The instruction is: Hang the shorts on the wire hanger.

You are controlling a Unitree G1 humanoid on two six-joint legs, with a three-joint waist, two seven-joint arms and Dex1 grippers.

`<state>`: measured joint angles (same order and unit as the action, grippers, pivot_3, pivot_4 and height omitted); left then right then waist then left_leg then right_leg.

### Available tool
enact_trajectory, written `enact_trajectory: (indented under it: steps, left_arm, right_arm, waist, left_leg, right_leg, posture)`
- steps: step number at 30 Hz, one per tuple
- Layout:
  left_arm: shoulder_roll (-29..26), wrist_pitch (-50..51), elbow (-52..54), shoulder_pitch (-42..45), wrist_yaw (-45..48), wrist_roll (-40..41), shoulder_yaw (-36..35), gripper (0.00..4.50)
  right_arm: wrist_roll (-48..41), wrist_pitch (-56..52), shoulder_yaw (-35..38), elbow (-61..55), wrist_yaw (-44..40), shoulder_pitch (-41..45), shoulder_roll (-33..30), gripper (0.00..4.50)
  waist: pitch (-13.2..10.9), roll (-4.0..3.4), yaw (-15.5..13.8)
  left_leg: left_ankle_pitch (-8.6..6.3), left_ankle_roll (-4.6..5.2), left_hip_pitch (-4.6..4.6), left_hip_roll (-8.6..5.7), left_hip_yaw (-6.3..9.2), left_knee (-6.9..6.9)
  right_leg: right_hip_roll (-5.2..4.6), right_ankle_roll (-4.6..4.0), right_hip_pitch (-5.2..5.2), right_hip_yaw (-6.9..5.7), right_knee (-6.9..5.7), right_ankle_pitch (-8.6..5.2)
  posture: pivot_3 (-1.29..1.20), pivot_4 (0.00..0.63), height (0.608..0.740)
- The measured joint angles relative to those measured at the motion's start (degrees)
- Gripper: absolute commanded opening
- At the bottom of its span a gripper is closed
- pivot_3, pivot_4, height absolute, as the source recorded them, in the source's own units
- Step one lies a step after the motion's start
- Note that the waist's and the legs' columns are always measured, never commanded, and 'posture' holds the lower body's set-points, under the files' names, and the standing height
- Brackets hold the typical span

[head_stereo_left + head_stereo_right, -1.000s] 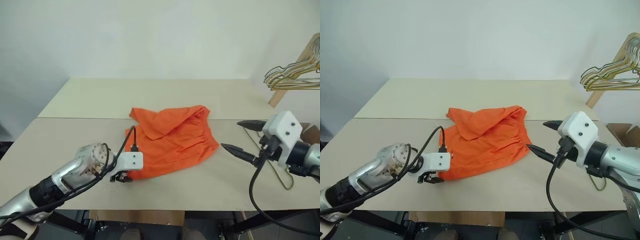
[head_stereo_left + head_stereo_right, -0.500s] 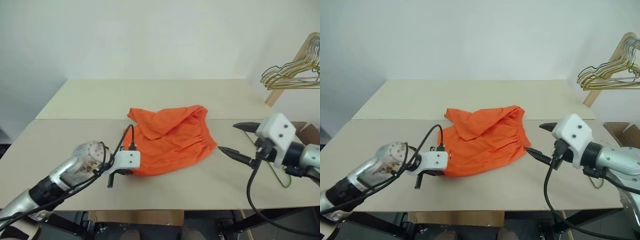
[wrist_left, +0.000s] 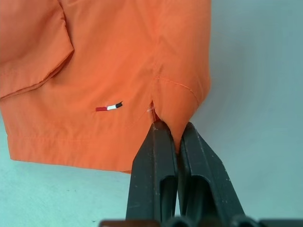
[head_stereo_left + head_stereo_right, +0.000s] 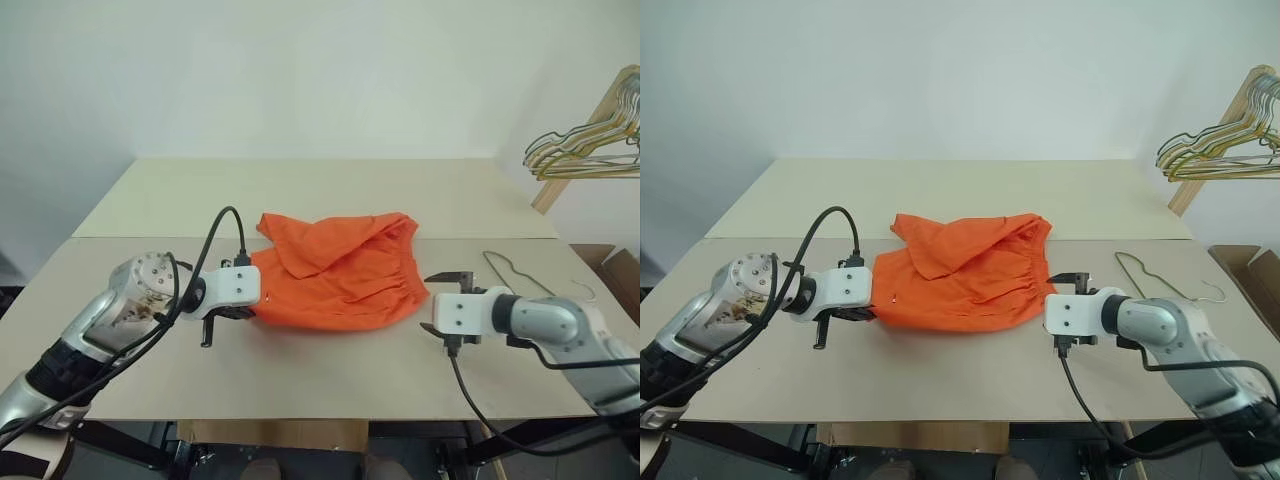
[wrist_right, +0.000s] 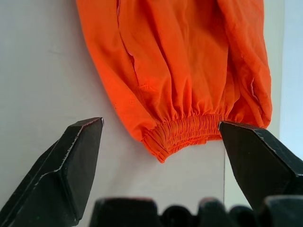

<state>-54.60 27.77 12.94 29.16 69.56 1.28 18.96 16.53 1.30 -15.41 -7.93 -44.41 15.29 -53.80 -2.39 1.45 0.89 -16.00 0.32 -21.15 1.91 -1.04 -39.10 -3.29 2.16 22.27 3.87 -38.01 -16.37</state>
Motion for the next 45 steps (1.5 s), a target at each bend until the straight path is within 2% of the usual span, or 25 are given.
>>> enact_trajectory:
  steps: [8, 14, 15, 17, 26, 28, 33, 37, 41, 45]
  left_arm:
    - [-0.34, 0.48, -0.13, -0.04, 0.12, 1.0, -1.69, 0.16]
    - [-0.64, 1.03, -0.03, -0.32, 0.2, 1.26, -2.38, 0.16]
    - [-0.67, 1.07, 0.01, -0.49, 0.25, 1.36, -2.5, 0.0]
    - [-0.68, 1.07, 0.08, -0.79, 0.32, 1.84, -2.96, 0.0]
    - [-1.16, 0.66, 0.09, -2.23, 0.4, 3.36, -4.48, 0.0]
    - [-1.16, -0.54, 0.09, -3.07, 0.45, 3.63, -5.2, 0.0]
    - [-1.23, -5.56, -0.3, -5.05, 0.66, 4.59, -7.43, 0.0]
    - [-1.82, -19.77, -3.42, -10.59, -0.96, 2.61, -9.28, 0.0]
    - [-7.33, -30.53, -4.47, -15.47, 3.32, 2.43, -9.97, 0.0]
    - [-12.2, -33.62, -3.11, -17.51, 10.29, 7.02, -12.66, 0.0]
  right_arm:
    - [10.37, 8.59, -4.34, 10.77, 4.66, 4.85, 2.99, 4.5]
    - [15.13, 10.87, -5.99, 18.02, 8.41, 8.78, 7.35, 4.5]
    - [15.59, 11.23, -6.09, 19.11, 8.74, 9.46, 7.95, 4.12]
    - [16.13, 12.06, -6.47, 21.61, 9.58, 10.58, 9.43, 3.67]
    - [17.97, 15.77, -7.58, 27.84, 10.88, 12.19, 11.69, 0.47]
    - [18.15, 16.11, -7.59, 27.96, 10.93, 12.24, 11.82, 0.02]
    - [17.67, 17.01, -7.33, 26.49, 10.46, 11.42, 11.33, 0.02]
    - [14.08, 18.42, -5.33, 17.77, 6.24, 6.7, 5.27, 0.02]
    - [4.79, 19.58, -0.59, 5.54, -1.27, 0.97, -2.37, 0.02]
    - [-5.93, 19.83, 2.47, -2.48, -8.79, -2.82, -6.81, 0.02]
  waist:
    - [0.0, 0.0, -0.15]
    - [0.0, 0.0, 0.12]
    - [0.0, 0.0, 0.18]
    - [0.02, 0.02, 0.23]
    - [0.02, 0.02, 0.1]
    - [0.02, 0.02, 0.09]
    - [0.02, 0.02, -0.1]
    - [0.01, -0.01, -0.32]
    - [0.01, -0.01, -0.6]
    - [0.01, -0.01, -0.46]
  left_leg:
    - [0.0, 0.0, 0.01, 0.0, 0.01, 0.0]
    - [0.0, 0.0, 0.04, 0.01, 0.01, 0.0]
    - [0.0, 0.0, 0.05, 0.02, 0.01, 0.0]
    - [0.0, -0.01, 0.05, 0.02, 0.02, 0.0]
    - [0.01, -0.01, 0.05, 0.01, 0.03, 0.01]
    - [0.0, -0.01, 0.05, 0.01, 0.04, 0.01]
    - [0.0, -0.01, 0.05, 0.01, 0.03, 0.01]
    - [0.0, 0.0, 0.03, 0.0, 0.02, 0.03]
    - [0.0, 0.0, 0.05, 0.02, 0.0, 0.03]
    - [0.0, 0.0, 0.19, 0.05, -0.12, 0.02]
  right_leg:
    - [0.0, -0.01, 0.0, 0.0, -0.02, 0.0]
    - [0.01, -0.02, 0.0, 0.02, -0.06, 0.01]
    - [0.01, -0.03, 0.0, 0.02, -0.06, 0.01]
    - [0.01, -0.04, 0.0, 0.02, -0.07, 0.02]
    - [0.01, -0.04, 0.0, 0.03, -0.08, 0.02]
    - [0.01, -0.04, 0.0, 0.03, -0.08, 0.02]
    - [-0.01, -0.04, -0.01, 0.03, -0.07, 0.02]
    - [-0.06, -0.04, 0.02, 0.02, -0.05, 0.02]
    - [-0.07, -0.04, 0.0, 0.01, -0.04, 0.02]
    - [-0.07, -0.04, -0.13, 0.01, -0.06, 0.02]
  posture:
    - [0.04, 0.0, 0.74]
    - [0.04, 0.0, 0.74]
    - [0.04, 0.0, 0.74]
    - [0.04, 0.0, 0.74]
    - [0.05, 0.0, 0.74]
    - [0.06, 0.0, 0.74]
    - [0.06, 0.0, 0.74]
    - [0.05, 0.0, 0.74]
    - [0.05, 0.0, 0.74]
    - [0.04, 0.0, 0.74]
